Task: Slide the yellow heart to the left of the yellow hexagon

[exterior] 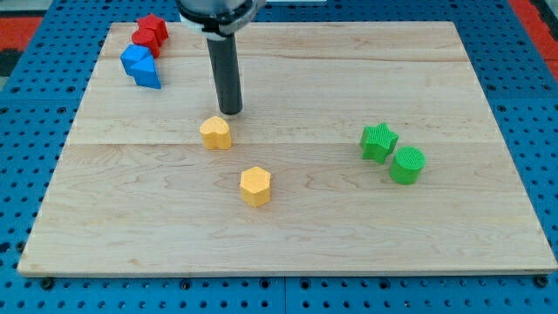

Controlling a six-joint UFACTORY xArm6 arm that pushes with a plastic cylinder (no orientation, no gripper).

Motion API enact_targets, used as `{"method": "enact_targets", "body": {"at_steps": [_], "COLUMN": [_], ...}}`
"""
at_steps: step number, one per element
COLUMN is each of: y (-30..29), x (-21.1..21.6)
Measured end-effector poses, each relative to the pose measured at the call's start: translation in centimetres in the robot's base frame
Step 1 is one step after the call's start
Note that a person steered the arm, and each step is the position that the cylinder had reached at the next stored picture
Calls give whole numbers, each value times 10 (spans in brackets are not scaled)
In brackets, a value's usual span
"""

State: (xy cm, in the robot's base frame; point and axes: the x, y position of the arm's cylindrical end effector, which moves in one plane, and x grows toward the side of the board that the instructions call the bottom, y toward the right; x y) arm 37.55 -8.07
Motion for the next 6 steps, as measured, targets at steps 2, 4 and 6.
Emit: {"method": "enact_targets", "body": {"at_steps": [2,4,6], "y": [19,23,197], "x": [98,55,-10]}}
